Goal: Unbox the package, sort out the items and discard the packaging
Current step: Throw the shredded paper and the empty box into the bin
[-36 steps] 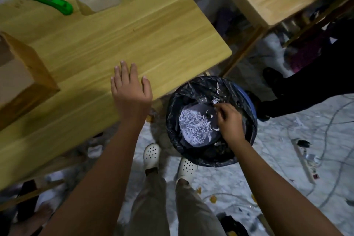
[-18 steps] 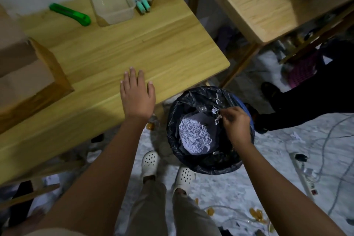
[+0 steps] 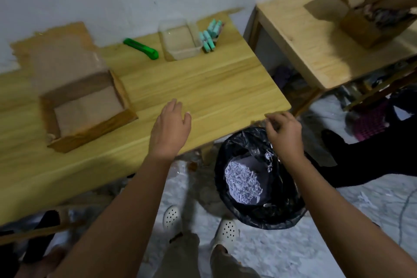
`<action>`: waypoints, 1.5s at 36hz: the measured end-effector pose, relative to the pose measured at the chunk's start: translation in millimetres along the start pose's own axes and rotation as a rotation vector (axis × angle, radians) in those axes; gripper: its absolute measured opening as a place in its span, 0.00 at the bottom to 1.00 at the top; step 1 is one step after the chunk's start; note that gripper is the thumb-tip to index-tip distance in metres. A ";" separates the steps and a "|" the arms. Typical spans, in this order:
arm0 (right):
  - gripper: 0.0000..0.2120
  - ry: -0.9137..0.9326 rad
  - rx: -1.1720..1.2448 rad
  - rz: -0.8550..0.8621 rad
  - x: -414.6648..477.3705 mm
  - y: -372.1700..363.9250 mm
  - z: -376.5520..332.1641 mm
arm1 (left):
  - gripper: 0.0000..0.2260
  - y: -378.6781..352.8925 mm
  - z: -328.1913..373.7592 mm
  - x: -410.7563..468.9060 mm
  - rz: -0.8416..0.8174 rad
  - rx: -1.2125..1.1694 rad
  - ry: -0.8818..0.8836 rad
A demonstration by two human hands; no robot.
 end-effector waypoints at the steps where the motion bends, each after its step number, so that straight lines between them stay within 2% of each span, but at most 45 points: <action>1: 0.09 0.026 0.016 -0.012 6.2 -4.2 -16.3 | 0.21 13.9 -8.0 2.7 0.055 -0.009 0.016; 7: 0.11 0.148 0.134 -0.117 21.3 -59.5 -124.3 | 0.22 93.0 -86.2 12.6 0.401 -0.086 0.218; 12: 0.13 0.098 0.277 -0.249 18.4 -129.6 -206.6 | 0.26 134.3 -175.4 8.2 0.565 -0.186 0.493; 14: 0.16 0.014 0.333 -0.321 15.5 -160.6 -237.5 | 0.28 143.2 -207.0 10.4 0.542 -0.271 0.638; 17: 0.17 -0.070 0.383 -0.368 12.7 -191.2 -262.1 | 0.25 139.9 -229.1 14.6 0.392 -0.375 0.760; 22: 0.17 -0.097 0.361 -0.416 3.0 -232.6 -278.6 | 0.22 123.0 -247.9 21.7 0.258 -0.550 0.779; 26: 0.16 -0.095 0.360 -0.347 -4.3 -236.6 -275.5 | 0.21 118.0 -238.2 25.3 0.275 -0.609 0.792; 30: 0.17 -0.150 0.391 -0.273 -6.7 -214.3 -262.8 | 0.21 121.3 -213.1 24.3 0.283 -0.678 0.735; 36: 0.17 -0.296 0.452 -0.076 0.8 -138.2 -215.5 | 0.21 114.5 -134.0 29.2 0.140 -0.796 0.567; 45: 0.16 -0.518 0.408 0.276 -3.3 -3.6 -78.4 | 0.21 39.1 33.6 15.4 -0.126 -0.865 0.329; 54: 0.16 -0.778 0.368 0.493 -59.5 92.1 69.4 | 0.21 -60.0 164.9 -61.0 -0.460 -0.927 0.202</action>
Point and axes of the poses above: each hand's wrist, its own x-axis towards the middle knuckle, its own y-axis out of the back of the hand, z = x × y, the point moved 1 cm from there along x, towards the middle knuckle, and after that the axes turned 9 degrees about z, right-handed, at the moved point
